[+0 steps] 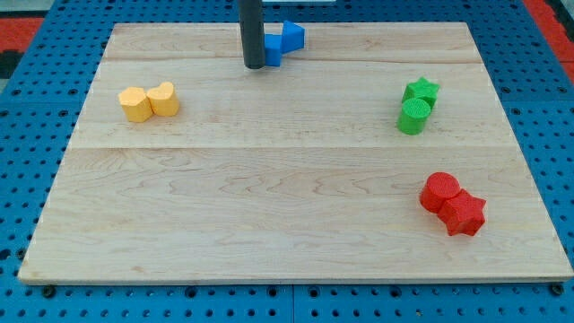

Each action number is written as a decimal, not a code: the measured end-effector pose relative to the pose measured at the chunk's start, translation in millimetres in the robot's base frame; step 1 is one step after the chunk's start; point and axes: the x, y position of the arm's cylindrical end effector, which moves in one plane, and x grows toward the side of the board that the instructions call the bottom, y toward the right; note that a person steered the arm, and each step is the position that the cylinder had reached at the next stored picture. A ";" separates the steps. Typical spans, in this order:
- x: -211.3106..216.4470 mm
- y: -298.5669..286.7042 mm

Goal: Push the yellow blocks closer towards center

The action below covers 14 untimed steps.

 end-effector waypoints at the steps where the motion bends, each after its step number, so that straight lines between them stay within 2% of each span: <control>1: 20.0 -0.7; 3: 64.6 -19.6; 4: 78.2 -50.4; 5: 123.6 -75.3; 6: 155.7 -132.3; 7: 109.6 -225.9; 8: 88.0 -231.8; 9: 82.0 -144.2; 10: 69.5 -83.6; 11: 40.9 -99.6; 12: 30.6 -56.7; 14: 78.8 1.5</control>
